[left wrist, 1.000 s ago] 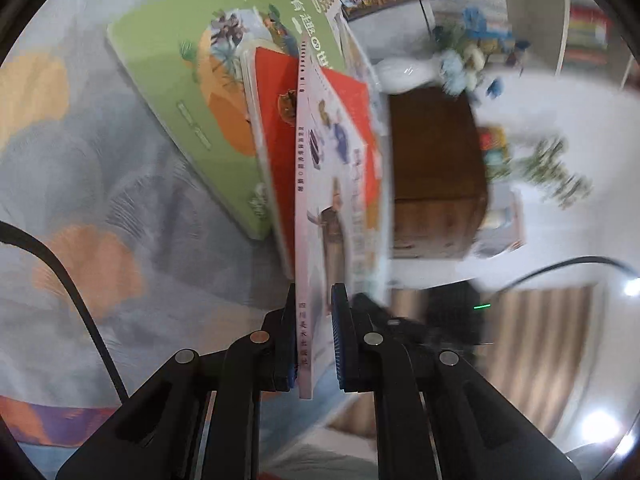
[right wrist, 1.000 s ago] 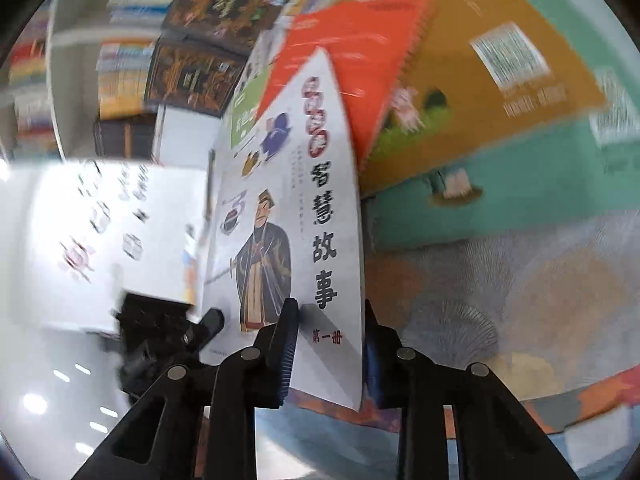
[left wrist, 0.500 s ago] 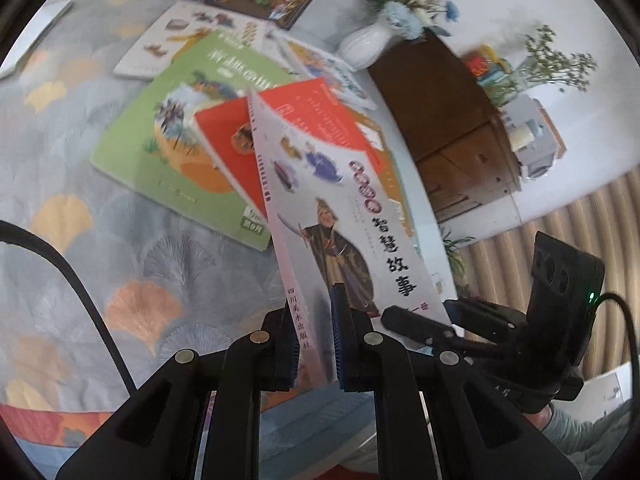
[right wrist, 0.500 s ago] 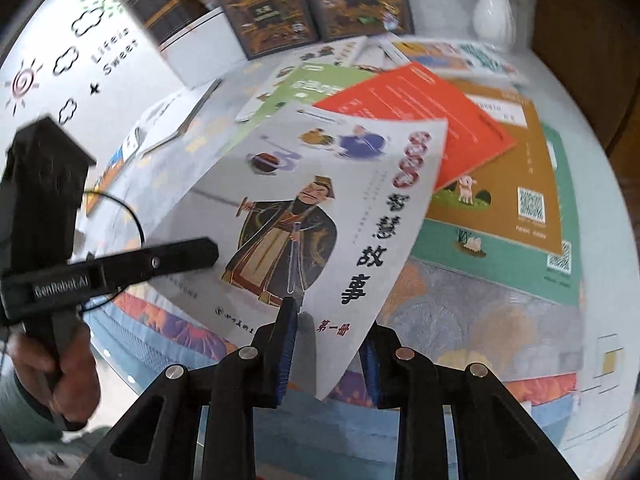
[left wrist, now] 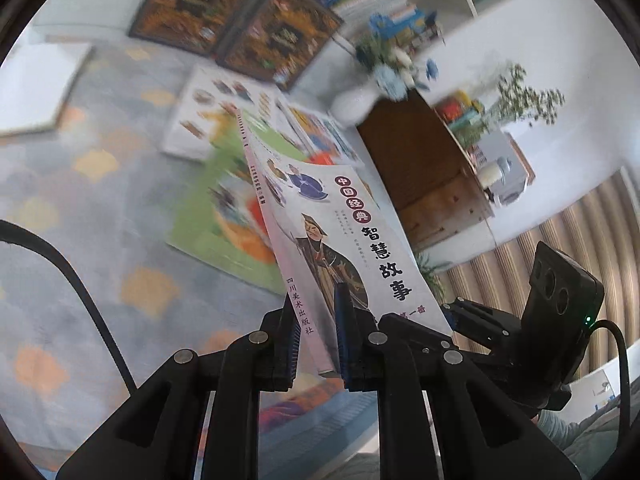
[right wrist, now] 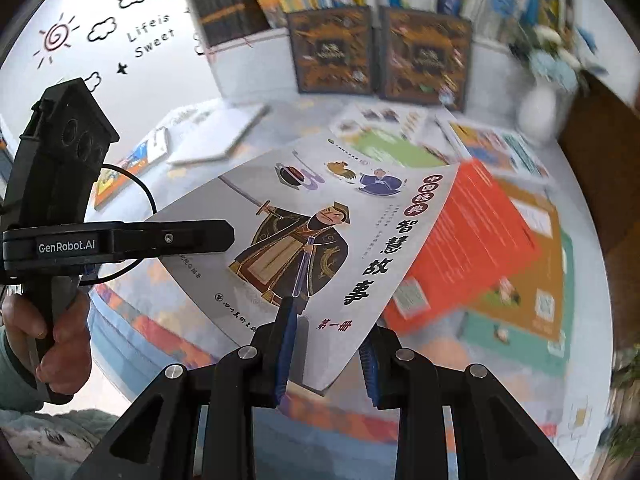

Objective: Organize books

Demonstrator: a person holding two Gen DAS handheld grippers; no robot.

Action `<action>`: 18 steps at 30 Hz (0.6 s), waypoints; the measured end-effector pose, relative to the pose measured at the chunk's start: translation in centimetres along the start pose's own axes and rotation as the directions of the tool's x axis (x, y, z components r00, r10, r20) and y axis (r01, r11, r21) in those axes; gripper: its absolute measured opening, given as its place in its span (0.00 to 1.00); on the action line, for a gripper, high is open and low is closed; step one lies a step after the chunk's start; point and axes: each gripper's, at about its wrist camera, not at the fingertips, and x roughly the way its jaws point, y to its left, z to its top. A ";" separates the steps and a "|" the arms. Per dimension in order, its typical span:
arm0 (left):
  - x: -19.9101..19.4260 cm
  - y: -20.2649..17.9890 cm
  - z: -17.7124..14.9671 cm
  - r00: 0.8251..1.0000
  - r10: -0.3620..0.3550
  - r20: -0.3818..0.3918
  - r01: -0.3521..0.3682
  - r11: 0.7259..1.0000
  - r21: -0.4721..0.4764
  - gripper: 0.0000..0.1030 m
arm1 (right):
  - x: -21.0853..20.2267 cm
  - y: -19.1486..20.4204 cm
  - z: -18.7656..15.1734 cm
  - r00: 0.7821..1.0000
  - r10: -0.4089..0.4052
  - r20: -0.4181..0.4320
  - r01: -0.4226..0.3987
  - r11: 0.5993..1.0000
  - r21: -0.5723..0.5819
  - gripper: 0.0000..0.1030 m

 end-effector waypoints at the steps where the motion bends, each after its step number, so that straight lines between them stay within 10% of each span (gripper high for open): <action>1: -0.8 0.8 0.3 1.000 0.010 0.015 -0.010 1.000 -0.006 0.12 | 0.6 0.8 0.8 1.000 0.006 0.006 -0.006 1.000 -0.006 0.28; 18: -11.1 21.3 7.4 0.970 0.151 0.191 -0.119 0.979 -0.167 0.14 | 17.6 17.5 15.8 0.994 0.106 0.006 -0.105 0.989 -0.108 0.29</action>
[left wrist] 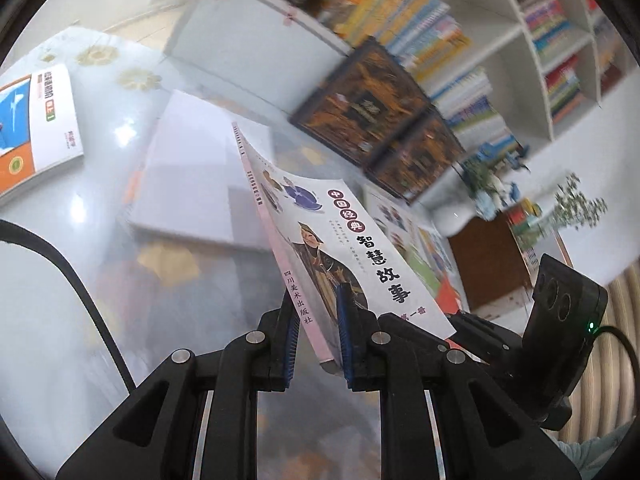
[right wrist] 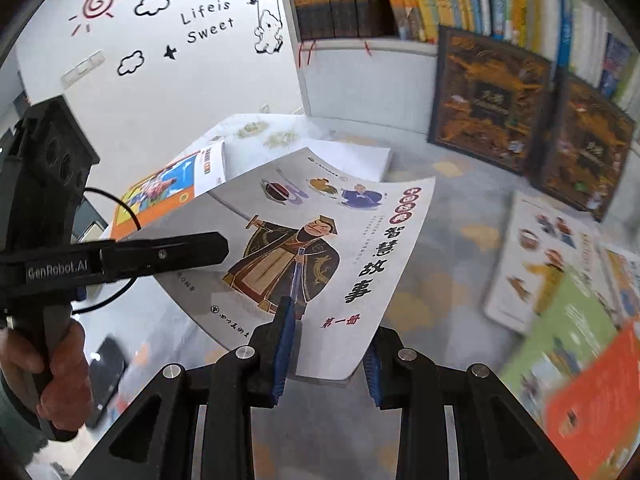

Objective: Organize books

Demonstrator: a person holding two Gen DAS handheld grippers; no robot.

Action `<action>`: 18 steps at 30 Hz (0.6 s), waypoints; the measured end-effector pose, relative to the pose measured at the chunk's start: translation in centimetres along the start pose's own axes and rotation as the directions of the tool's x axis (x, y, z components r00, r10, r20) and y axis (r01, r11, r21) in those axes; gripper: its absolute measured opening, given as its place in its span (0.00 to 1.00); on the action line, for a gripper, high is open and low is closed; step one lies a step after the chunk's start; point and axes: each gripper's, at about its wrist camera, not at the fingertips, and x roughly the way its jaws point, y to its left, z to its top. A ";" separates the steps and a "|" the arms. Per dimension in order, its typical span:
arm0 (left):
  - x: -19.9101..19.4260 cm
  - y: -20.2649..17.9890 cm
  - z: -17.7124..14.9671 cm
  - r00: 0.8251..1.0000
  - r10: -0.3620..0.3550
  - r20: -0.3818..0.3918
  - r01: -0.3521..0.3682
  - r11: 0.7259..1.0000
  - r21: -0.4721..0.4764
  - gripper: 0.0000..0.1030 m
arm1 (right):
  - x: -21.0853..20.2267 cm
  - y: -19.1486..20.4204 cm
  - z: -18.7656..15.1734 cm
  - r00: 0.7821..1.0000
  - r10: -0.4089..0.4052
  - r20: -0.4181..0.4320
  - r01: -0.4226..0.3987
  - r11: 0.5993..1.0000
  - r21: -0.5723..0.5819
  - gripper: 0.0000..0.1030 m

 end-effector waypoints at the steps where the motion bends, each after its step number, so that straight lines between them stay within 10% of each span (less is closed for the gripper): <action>1: 0.5 0.9 0.6 1.000 0.000 -0.002 0.000 1.000 -0.012 0.14 | 1.4 -0.2 0.9 1.000 0.013 -0.016 -0.013 1.000 0.025 0.29; 18: 5.7 10.3 6.8 0.999 0.029 -0.022 -0.032 0.988 -0.153 0.13 | 12.5 -2.1 7.7 0.989 -0.023 -0.144 0.051 0.980 0.192 0.30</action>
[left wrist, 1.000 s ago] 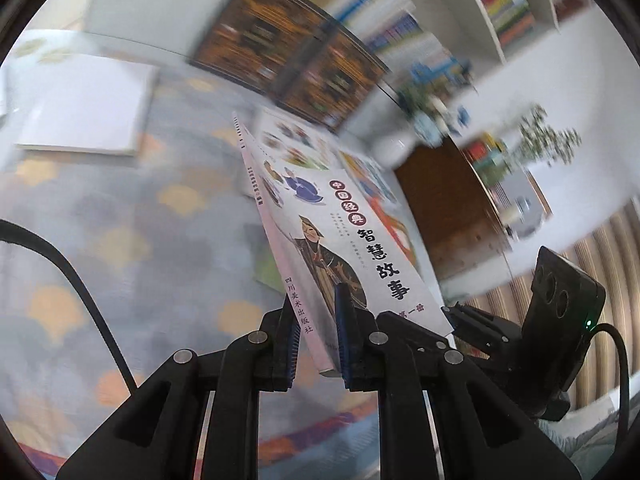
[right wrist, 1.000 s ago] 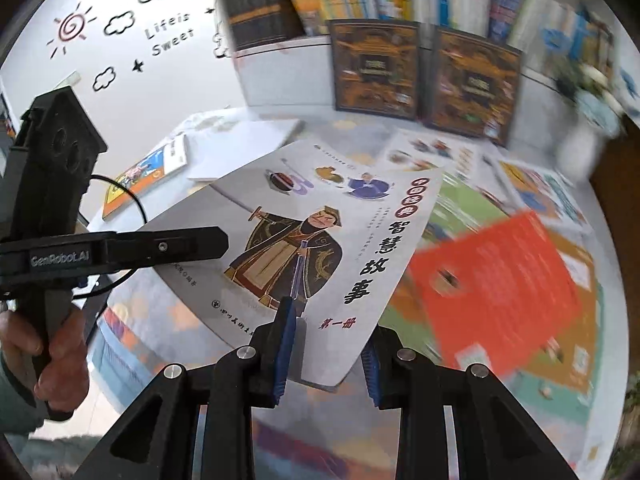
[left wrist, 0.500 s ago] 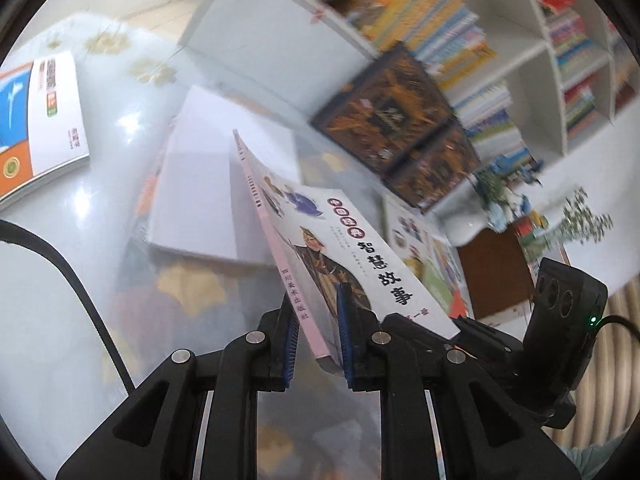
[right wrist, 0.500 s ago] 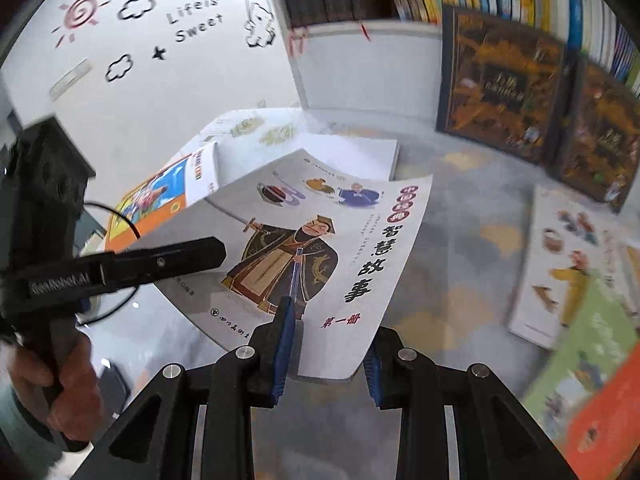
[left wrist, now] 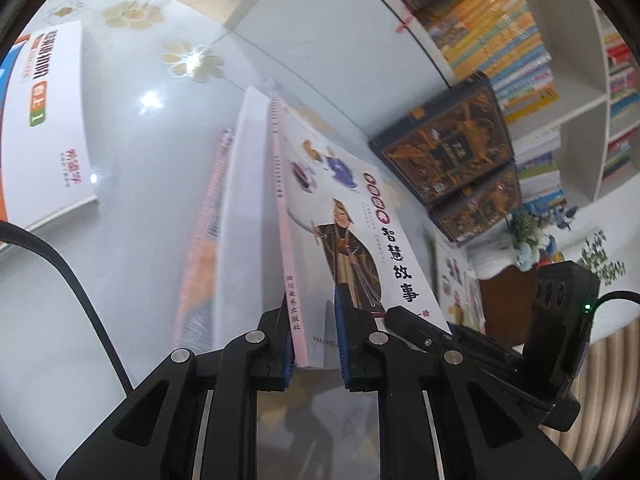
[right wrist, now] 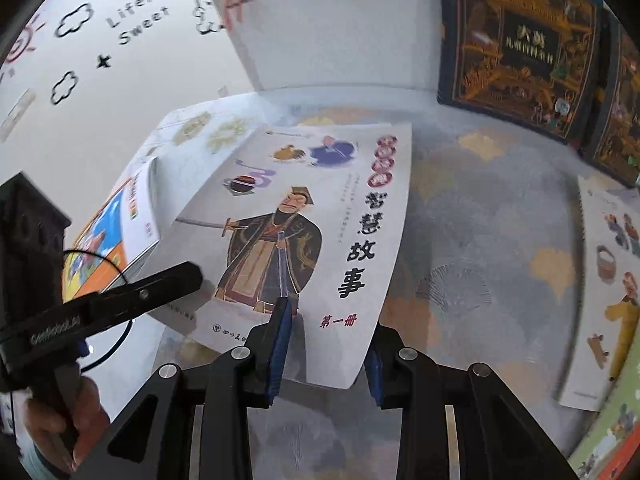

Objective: Organize books

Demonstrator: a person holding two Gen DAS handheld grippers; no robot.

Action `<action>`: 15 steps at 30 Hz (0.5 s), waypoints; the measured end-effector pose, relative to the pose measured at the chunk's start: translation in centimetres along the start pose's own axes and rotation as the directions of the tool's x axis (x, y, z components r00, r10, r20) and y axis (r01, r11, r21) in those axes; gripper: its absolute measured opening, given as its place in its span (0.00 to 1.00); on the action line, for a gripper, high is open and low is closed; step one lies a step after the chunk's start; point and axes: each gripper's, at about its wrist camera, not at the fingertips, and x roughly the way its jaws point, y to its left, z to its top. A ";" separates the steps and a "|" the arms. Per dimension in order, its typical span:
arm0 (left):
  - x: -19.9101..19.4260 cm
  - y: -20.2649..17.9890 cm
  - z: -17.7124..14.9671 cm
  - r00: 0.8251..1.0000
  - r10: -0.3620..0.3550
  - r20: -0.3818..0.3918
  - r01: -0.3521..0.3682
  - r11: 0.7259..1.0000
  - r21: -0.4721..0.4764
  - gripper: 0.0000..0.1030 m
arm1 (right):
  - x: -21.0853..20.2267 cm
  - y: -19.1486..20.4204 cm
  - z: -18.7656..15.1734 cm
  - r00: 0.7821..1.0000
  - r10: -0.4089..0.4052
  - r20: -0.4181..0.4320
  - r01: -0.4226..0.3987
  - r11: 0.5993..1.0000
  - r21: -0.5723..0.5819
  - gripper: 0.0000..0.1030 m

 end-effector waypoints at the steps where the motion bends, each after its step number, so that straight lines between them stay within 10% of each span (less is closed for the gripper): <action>1: -0.1 0.3 0.1 1.000 0.003 0.005 -0.003 1.000 -0.011 0.13 | 0.5 -0.2 0.2 1.000 0.004 -0.008 -0.004 1.000 0.015 0.30; 15: -3.7 -1.0 -4.0 0.989 0.144 0.019 -0.145 0.989 0.027 0.19 | -1.6 -4.1 -3.8 0.991 0.099 -0.085 -0.086 0.985 0.147 0.46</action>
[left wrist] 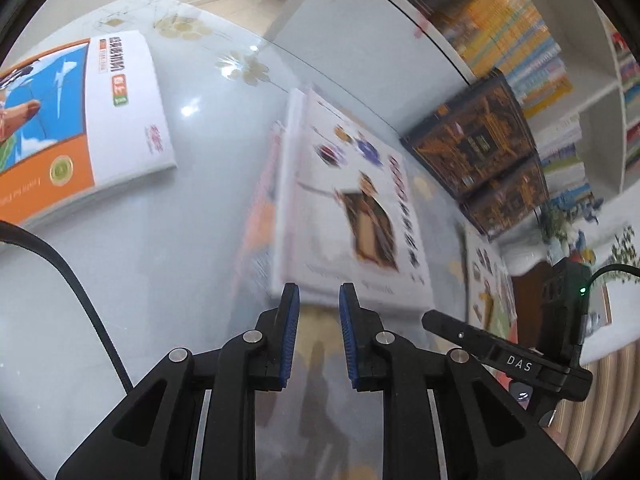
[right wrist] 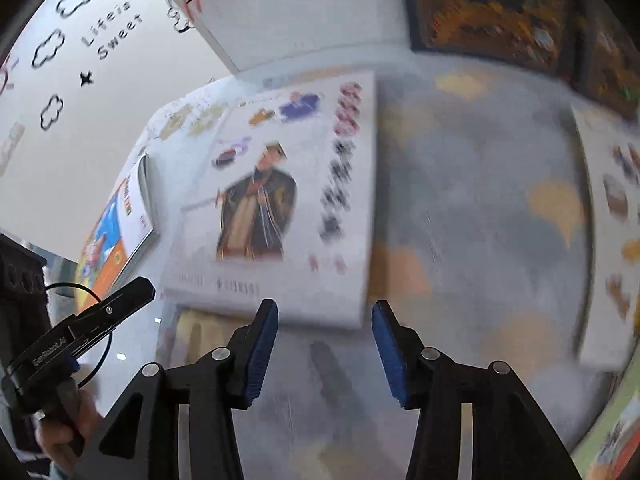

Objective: Organize books

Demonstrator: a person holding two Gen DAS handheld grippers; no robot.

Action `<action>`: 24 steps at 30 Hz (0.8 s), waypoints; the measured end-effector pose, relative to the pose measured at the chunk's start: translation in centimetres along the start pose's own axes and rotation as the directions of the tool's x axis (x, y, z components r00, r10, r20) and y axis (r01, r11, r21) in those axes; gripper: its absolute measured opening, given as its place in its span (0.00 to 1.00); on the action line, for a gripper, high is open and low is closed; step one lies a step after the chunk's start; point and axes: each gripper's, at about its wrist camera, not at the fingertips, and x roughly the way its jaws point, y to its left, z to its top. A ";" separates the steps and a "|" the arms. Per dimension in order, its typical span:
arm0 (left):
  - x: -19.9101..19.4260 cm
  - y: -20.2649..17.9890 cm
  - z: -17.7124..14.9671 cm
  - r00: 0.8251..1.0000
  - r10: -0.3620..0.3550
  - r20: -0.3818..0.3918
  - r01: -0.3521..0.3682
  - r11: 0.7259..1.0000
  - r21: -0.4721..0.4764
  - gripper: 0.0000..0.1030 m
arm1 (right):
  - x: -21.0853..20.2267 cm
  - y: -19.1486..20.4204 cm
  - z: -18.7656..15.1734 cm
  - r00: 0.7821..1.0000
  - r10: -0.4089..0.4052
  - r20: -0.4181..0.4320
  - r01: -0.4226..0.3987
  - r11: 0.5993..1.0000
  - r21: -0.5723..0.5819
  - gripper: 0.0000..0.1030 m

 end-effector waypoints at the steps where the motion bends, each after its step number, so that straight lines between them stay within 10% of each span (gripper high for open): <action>1: -0.1 -0.7 -0.5 1.000 -0.004 -0.014 0.004 1.000 0.015 0.21 | -0.6 -0.6 -0.7 1.000 0.009 -0.002 -0.009 1.000 0.013 0.46; 9: 2.2 -11.9 -6.3 0.984 -0.060 -0.167 0.093 0.975 0.201 0.25 | -7.8 -9.2 -9.8 1.000 -0.027 0.000 0.027 0.990 0.135 0.51; 17: 8.9 -27.5 -13.3 0.929 -0.109 -0.353 0.253 0.883 0.396 0.26 | -17.1 -22.7 -17.7 0.988 -0.134 0.073 0.094 0.913 0.396 0.54; 24: 15.6 -34.1 -16.5 0.932 -0.012 -0.363 0.191 0.867 0.460 0.26 | -21.4 -30.5 -21.4 0.987 -0.113 0.118 0.038 0.861 0.507 0.54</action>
